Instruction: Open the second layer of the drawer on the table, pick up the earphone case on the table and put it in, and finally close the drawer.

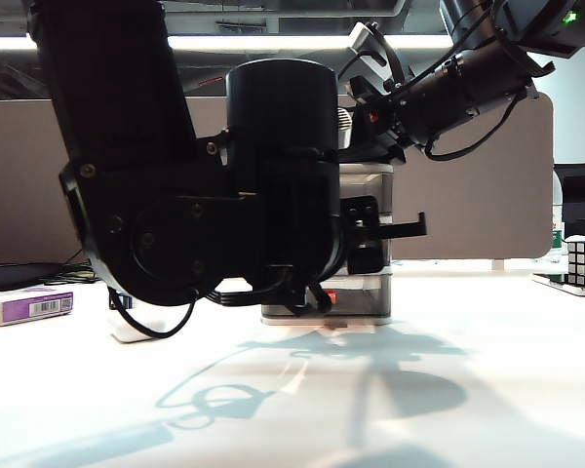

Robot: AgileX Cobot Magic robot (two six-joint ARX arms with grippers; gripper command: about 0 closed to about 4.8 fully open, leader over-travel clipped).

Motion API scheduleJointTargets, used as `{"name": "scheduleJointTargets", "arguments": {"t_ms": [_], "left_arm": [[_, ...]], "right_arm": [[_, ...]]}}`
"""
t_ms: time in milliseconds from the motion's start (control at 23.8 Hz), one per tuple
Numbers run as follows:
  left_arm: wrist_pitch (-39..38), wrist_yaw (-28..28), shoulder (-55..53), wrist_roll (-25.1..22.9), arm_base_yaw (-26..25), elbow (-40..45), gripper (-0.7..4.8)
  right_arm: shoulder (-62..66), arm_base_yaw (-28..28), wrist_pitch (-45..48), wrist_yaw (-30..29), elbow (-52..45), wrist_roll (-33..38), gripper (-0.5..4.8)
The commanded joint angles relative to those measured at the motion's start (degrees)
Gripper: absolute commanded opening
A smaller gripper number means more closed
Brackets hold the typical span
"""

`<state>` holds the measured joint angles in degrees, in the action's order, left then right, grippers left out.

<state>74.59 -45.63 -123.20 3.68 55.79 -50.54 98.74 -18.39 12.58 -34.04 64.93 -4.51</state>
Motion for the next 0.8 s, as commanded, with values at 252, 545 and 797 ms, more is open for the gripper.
{"name": "scheduleJointTargets", "arguments": {"t_ms": [252,545,797], "left_arm": [[-1.7,0.7,0.0,1.5,-0.1,-0.1,2.05],[-1.1,0.4,0.0,1.5,-0.2,-0.1,1.38],[-0.1,0.4,0.0,1.5,-0.3,-0.2,1.37]], "right_arm": [[0.0,-0.1,0.6,0.0,0.3,0.0,-0.05],[0.0,-0.1,0.5,0.0,0.3,0.0,-0.05],[0.0,-0.1,0.5,0.0,0.3,0.0,-0.05]]}}
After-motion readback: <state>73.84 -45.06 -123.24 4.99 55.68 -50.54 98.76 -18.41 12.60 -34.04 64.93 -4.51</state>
